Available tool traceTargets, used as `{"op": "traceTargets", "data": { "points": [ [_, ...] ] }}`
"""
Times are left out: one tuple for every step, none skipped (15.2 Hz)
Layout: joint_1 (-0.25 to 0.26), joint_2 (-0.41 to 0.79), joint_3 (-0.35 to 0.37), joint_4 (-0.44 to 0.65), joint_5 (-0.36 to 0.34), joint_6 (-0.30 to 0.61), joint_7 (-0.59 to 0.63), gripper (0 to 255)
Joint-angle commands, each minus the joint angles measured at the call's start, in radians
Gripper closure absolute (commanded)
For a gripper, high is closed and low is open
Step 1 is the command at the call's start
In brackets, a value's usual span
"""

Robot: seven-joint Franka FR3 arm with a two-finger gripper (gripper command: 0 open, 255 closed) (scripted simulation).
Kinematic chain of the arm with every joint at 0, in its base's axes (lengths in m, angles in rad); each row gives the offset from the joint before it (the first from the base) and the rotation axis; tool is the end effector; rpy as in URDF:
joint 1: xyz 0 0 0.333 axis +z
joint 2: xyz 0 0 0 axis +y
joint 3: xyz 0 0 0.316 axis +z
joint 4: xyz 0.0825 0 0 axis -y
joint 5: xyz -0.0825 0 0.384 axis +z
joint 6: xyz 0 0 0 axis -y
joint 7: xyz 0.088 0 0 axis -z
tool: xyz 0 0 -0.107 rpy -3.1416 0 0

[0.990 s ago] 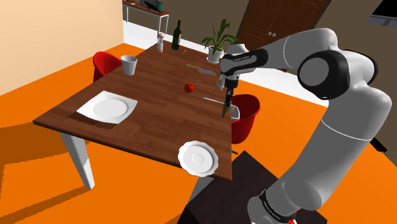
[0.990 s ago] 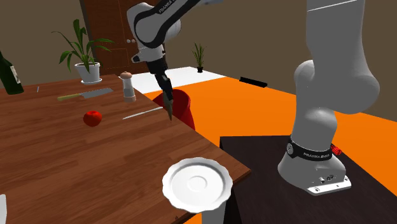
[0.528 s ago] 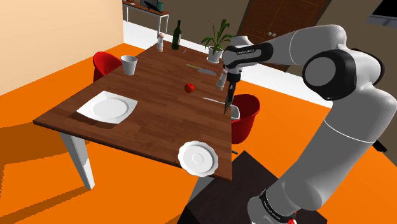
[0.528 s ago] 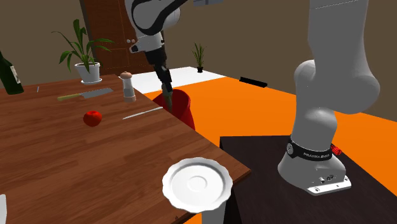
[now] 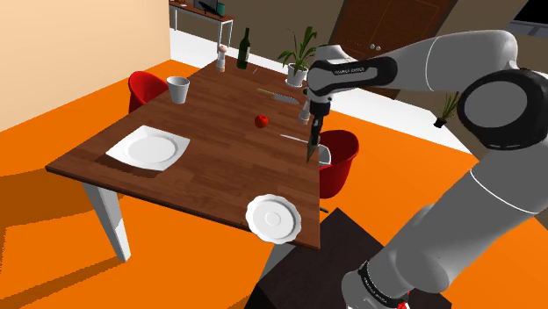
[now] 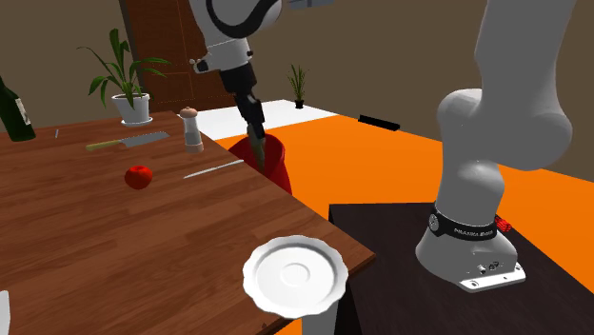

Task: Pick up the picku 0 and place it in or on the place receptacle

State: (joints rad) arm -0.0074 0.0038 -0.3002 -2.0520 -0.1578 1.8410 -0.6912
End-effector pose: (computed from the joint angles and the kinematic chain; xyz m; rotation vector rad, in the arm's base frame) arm 0.4971 -0.1709 0.4203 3.0130 0.6771 -0.4021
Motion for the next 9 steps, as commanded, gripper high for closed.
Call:
{"op": "traceTargets", "data": {
  "points": [
    [0.021, -0.052, 0.021, -0.052, -0.006, -0.005, 0.047, 255],
    [0.031, -0.076, 0.033, -0.074, -0.006, -0.01, 0.07, 255],
    [0.042, -0.1, 0.045, -0.095, -0.006, -0.015, 0.093, 255],
    [0.052, -0.122, 0.058, -0.114, -0.004, -0.021, 0.116, 255],
    [0.062, -0.144, 0.071, -0.132, -0.002, -0.027, 0.139, 255],
    [0.072, -0.165, 0.085, -0.15, 0.002, -0.034, 0.161, 255],
    [0.083, -0.185, 0.099, -0.166, 0.006, -0.041, 0.184, 255],
    [0.093, -0.204, 0.113, -0.181, 0.011, -0.047, 0.206, 255],
    [0.103, -0.223, 0.127, -0.194, 0.017, -0.054, 0.229, 255]
  ]
}}
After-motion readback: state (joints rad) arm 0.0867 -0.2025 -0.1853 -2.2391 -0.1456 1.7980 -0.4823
